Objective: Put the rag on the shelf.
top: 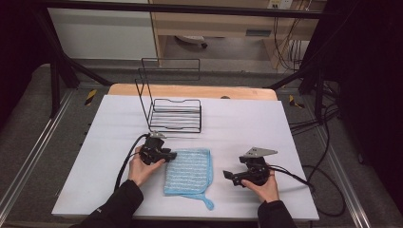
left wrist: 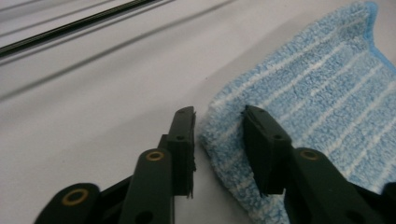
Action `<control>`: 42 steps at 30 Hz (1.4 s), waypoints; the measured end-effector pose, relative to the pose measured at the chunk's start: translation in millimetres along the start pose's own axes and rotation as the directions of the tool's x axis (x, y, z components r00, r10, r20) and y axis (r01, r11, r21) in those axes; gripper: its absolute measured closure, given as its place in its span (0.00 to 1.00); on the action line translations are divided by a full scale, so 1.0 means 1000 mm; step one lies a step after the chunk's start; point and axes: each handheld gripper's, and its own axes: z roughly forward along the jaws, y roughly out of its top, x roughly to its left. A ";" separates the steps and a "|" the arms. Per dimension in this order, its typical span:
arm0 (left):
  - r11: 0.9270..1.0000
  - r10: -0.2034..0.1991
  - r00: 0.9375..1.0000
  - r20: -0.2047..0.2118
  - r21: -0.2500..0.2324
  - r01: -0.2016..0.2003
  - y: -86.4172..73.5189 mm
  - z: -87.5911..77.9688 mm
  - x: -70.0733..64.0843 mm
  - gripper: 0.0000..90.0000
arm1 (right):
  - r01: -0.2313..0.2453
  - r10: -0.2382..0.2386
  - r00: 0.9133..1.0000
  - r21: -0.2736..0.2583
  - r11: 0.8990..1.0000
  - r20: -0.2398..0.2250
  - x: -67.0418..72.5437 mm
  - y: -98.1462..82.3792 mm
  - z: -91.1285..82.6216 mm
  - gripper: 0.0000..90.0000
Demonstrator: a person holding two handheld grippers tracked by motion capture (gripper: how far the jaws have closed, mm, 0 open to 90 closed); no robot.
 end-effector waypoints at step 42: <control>1.000 0.011 1.000 -0.018 -0.012 -0.012 -0.003 0.003 -0.006 0.86 | -0.009 0.006 0.999 0.060 0.998 0.039 0.013 0.056 0.087 0.39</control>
